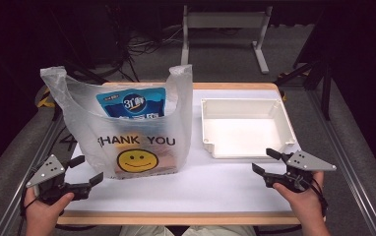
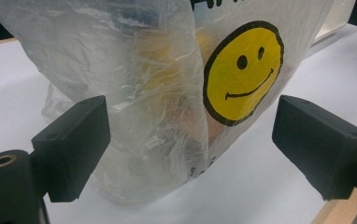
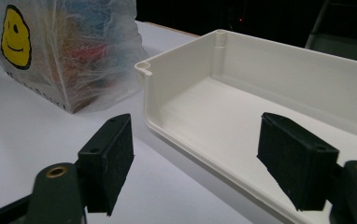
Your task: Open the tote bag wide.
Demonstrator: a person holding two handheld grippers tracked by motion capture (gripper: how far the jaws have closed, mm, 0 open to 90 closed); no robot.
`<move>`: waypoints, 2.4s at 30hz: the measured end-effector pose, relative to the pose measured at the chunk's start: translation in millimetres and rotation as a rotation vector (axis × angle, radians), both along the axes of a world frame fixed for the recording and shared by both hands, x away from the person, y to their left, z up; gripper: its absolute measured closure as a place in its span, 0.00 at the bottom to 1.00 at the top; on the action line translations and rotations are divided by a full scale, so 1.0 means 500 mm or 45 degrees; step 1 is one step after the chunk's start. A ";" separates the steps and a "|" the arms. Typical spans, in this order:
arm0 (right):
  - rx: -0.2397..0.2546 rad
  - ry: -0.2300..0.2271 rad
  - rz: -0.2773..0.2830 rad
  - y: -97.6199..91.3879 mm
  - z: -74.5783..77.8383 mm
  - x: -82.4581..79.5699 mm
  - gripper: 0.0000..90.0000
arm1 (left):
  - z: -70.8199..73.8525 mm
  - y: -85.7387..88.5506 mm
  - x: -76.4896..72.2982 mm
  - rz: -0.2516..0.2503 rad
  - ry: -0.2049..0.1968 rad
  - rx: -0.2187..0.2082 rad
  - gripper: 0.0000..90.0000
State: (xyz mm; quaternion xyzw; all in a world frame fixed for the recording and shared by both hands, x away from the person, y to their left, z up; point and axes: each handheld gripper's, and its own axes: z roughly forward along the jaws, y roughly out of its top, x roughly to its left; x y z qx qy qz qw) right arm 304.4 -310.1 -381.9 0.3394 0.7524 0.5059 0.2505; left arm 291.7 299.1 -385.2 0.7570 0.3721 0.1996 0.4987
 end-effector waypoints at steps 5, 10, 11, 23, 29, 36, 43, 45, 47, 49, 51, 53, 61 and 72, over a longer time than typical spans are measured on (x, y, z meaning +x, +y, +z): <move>-0.003 0.000 0.016 0.003 0.001 0.002 0.32 | 0.007 0.008 0.000 0.009 -0.009 -0.010 0.13; -0.006 0.016 0.018 0.005 0.002 0.005 0.32 | 0.012 0.009 0.005 -0.002 -0.001 -0.020 0.13; -0.007 0.019 0.019 0.006 0.002 0.006 0.32 | 0.013 0.010 0.006 0.000 0.005 -0.027 0.13; -0.007 0.004 -0.004 0.016 -0.001 0.012 0.27 | 0.053 0.018 0.033 0.015 -0.059 -0.082 0.04; -0.009 0.005 0.009 0.020 0.000 0.013 0.27 | 0.068 0.014 0.043 0.006 -0.095 -0.082 0.05; -0.012 0.001 0.059 0.046 0.011 0.022 0.26 | 0.097 0.008 0.057 -0.016 -0.032 -0.062 0.12; -0.051 0.027 0.098 0.074 0.031 0.044 0.25 | 0.120 -0.005 0.090 -0.061 0.007 -0.057 0.11; -0.054 0.040 0.101 0.085 0.040 0.052 0.25 | 0.119 -0.012 0.102 -0.071 0.051 -0.030 0.08; -0.066 0.041 0.109 0.096 0.049 0.062 0.25 | 0.122 -0.014 0.117 -0.083 0.074 0.031 0.07; -0.075 0.043 0.106 0.104 0.055 0.070 0.25 | 0.126 -0.012 0.134 -0.099 0.069 0.113 0.06; -0.079 0.070 0.110 0.114 0.062 0.080 0.25 | 0.126 -0.004 0.152 -0.130 0.111 0.066 0.08; -0.066 0.086 0.130 0.125 0.068 0.085 0.25 | 0.123 0.000 0.157 -0.127 0.110 0.029 0.10; -0.104 0.052 0.191 0.164 0.075 0.101 0.32 | 0.109 0.003 0.147 -0.172 0.117 0.031 0.46; -0.064 0.017 0.285 0.217 0.100 0.111 0.34 | 0.103 0.012 0.142 -0.230 0.122 0.028 0.99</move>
